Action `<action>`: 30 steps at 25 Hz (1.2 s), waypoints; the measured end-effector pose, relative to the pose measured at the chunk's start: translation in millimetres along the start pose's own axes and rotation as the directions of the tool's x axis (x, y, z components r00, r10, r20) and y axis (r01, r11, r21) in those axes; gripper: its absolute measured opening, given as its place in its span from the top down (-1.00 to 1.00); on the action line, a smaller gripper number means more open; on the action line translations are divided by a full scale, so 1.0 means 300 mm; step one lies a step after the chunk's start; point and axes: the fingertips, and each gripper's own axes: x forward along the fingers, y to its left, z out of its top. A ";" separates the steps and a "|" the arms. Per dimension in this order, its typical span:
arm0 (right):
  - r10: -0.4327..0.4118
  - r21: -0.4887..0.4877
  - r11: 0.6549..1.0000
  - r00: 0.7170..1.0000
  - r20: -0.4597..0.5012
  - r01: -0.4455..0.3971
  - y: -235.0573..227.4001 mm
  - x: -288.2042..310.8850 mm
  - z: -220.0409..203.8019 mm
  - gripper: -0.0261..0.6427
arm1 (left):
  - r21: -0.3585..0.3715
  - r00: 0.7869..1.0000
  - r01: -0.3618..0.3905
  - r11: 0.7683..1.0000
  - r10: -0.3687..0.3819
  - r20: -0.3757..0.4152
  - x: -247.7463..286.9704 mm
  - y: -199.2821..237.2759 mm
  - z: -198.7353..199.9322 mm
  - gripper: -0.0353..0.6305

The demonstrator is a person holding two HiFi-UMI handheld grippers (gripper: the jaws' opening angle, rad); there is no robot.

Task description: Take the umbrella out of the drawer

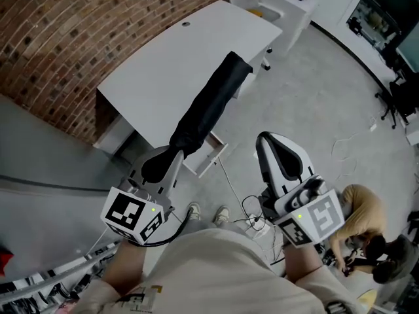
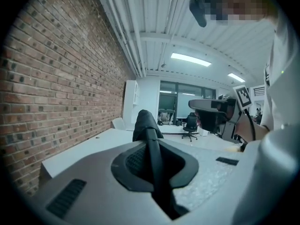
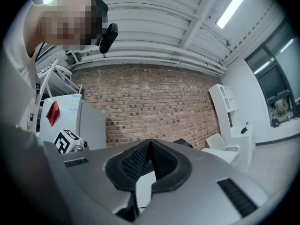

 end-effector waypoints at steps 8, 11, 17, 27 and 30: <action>0.040 -0.122 0.992 0.999 0.008 -0.039 0.062 -0.046 -0.017 0.90 | 0.045 0.999 0.003 0.999 -0.004 0.033 -0.070 -0.061 0.013 0.83; 0.056 -0.076 0.995 0.998 -0.029 -0.058 0.073 -0.044 -0.067 0.90 | 0.037 1.000 0.015 0.999 -0.016 0.026 -0.088 -0.067 -0.007 0.84; 0.064 0.023 0.998 0.994 -0.085 -0.063 0.068 -0.036 -0.129 0.90 | 0.024 0.999 0.024 0.999 -0.025 0.020 -0.111 -0.064 -0.030 0.84; 0.044 0.007 0.999 0.993 -0.106 -0.044 0.092 -0.041 -0.128 0.90 | 0.043 1.000 0.020 0.999 -0.021 0.013 -0.122 -0.041 -0.033 0.83; 0.037 0.006 0.999 0.994 -0.103 -0.036 0.092 -0.041 -0.127 0.90 | 0.051 1.000 0.025 0.998 -0.026 0.007 -0.124 -0.039 -0.037 0.83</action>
